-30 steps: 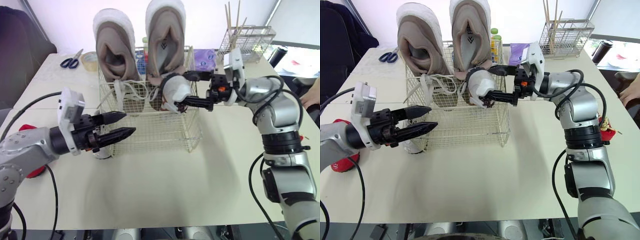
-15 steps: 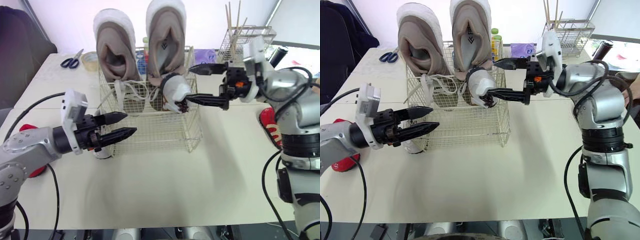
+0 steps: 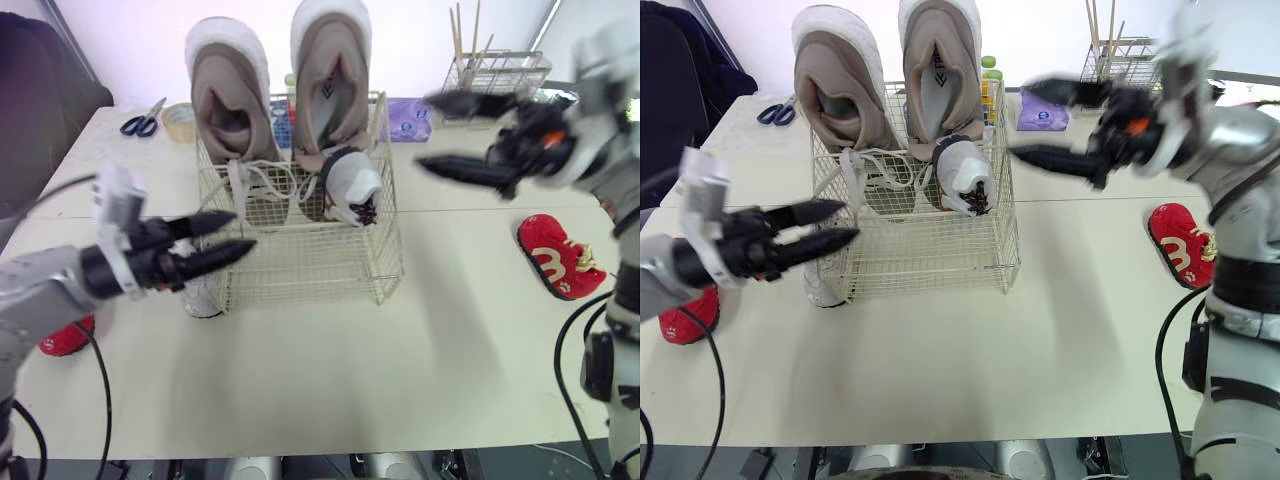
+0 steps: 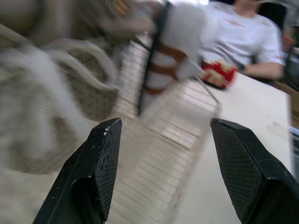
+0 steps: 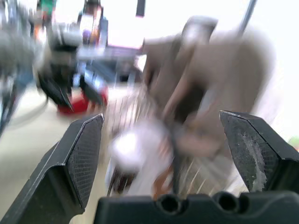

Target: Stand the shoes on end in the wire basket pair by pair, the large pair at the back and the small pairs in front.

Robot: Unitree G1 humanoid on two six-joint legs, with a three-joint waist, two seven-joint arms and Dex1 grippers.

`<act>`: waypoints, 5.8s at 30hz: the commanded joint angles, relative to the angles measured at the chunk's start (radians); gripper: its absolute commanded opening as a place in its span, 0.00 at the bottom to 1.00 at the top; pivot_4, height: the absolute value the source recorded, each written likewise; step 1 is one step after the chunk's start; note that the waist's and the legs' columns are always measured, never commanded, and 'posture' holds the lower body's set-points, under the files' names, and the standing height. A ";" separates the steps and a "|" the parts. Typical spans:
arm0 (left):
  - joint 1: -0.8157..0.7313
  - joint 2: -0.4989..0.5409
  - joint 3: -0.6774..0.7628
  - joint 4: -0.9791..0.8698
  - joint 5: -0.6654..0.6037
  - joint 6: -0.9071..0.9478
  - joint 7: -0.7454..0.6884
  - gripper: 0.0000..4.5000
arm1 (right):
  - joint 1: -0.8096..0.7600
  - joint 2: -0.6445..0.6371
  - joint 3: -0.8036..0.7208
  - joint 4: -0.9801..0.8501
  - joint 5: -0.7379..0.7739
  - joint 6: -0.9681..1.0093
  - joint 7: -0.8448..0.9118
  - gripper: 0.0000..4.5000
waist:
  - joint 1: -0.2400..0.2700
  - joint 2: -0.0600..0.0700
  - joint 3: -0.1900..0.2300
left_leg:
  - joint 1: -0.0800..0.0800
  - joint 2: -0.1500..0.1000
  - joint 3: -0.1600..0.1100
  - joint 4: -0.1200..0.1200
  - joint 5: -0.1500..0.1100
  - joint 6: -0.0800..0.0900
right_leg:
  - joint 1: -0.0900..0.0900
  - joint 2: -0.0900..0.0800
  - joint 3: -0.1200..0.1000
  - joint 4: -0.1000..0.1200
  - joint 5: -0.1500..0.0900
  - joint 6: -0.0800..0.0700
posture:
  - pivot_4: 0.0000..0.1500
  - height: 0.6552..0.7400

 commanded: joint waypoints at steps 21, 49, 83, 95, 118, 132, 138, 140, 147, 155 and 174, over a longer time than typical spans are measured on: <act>0.032 0.096 -0.148 0.726 0.344 0.176 -0.401 0.99 | -0.027 -0.104 0.320 -0.282 0.182 0.288 0.208 1.00 | 0.005 -0.002 -0.001 | -0.001 -0.001 0.002 -0.001 0.000 0.000 | -0.001 -0.005 -0.002 -0.004 -0.002 -0.004 | 1.00 1.00; -0.528 -0.184 -0.576 1.507 0.981 -0.178 -0.785 0.15 | 0.026 -0.136 0.234 -0.366 0.229 0.347 -0.091 1.00 | 0.011 -0.003 -0.004 | -0.017 -0.002 0.001 0.014 0.000 0.000 | -0.014 -0.002 -0.005 0.011 0.001 0.000 | 1.00 1.00; -0.503 -0.259 -0.134 -0.108 0.541 -0.099 -0.024 0.03 | 0.015 -0.173 0.175 0.013 -0.093 0.004 0.041 1.00 | 0.012 -0.008 -0.003 | -0.018 -0.003 0.001 0.016 0.000 0.000 | -0.013 -0.009 -0.010 0.011 0.003 0.005 | 1.00 1.00; -0.249 -0.344 -0.312 -0.214 0.841 -0.385 0.108 0.03 | -0.025 -0.147 0.180 0.112 -0.146 -0.027 0.109 1.00 | 0.007 -0.007 -0.003 | -0.017 -0.001 0.001 0.016 0.000 0.000 | -0.013 -0.003 -0.007 0.010 0.003 0.004 | 1.00 1.00; -0.251 -0.499 -0.477 0.110 1.114 -0.840 0.084 0.03 | 0.226 -0.244 -0.045 -0.351 0.340 0.576 -0.263 1.00 | 0.033 -0.008 -0.003 | -0.018 -0.001 0.003 0.018 0.000 0.000 | -0.010 -0.003 -0.007 0.010 0.003 0.004 | 1.00 1.00; -0.060 -0.538 -0.489 0.167 1.208 -1.009 0.096 0.03 | 0.182 -0.249 -0.012 -0.323 0.397 0.543 -0.349 1.00 | 0.031 -0.007 -0.004 | -0.017 -0.001 0.002 0.018 0.000 0.000 | -0.010 -0.003 -0.007 0.010 0.003 0.004 | 1.00 1.00; -0.045 -0.544 -0.484 0.173 1.193 -0.997 0.094 0.03 | 0.184 -0.244 0.014 -0.309 0.375 0.506 -0.333 1.00 | 0.031 -0.007 -0.004 | -0.017 -0.001 0.003 0.018 0.000 0.000 | -0.010 -0.003 -0.007 0.010 0.003 0.004 | 1.00 1.00; -0.044 -0.536 -0.472 0.159 1.181 -0.984 0.091 0.03 | 0.194 -0.244 0.021 -0.299 0.356 0.484 -0.314 1.00 | 0.031 -0.007 -0.004 | -0.017 -0.001 0.003 0.018 0.000 0.000 | -0.010 -0.003 -0.007 0.010 0.003 0.004 | 1.00 1.00; -0.002 -0.509 -0.420 0.050 1.117 -0.854 0.092 0.03 | 0.221 -0.229 0.058 -0.283 0.300 0.418 -0.263 1.00 | 0.025 -0.007 -0.004 | -0.017 0.000 0.002 0.017 0.000 0.000 | -0.011 -0.002 -0.007 0.010 0.003 0.004 | 1.00 1.00; 0.013 -0.488 -0.386 -0.045 1.050 -0.691 0.098 0.12 | 0.225 -0.202 0.104 -0.252 0.235 0.351 -0.207 1.00 | 0.022 -0.007 -0.004 | -0.017 0.000 0.002 0.017 0.000 0.000 | -0.011 -0.001 -0.007 0.010 0.003 0.004 | 1.00 1.00; 0.110 -0.392 -0.193 -0.167 0.700 -0.368 0.040 0.87 | 0.230 -0.177 0.149 -0.210 0.139 0.288 -0.125 1.00 | 0.025 -0.007 -0.004 | -0.017 0.001 0.001 0.017 0.000 0.000 | -0.011 -0.002 -0.007 0.010 0.003 0.004 | 1.00 1.00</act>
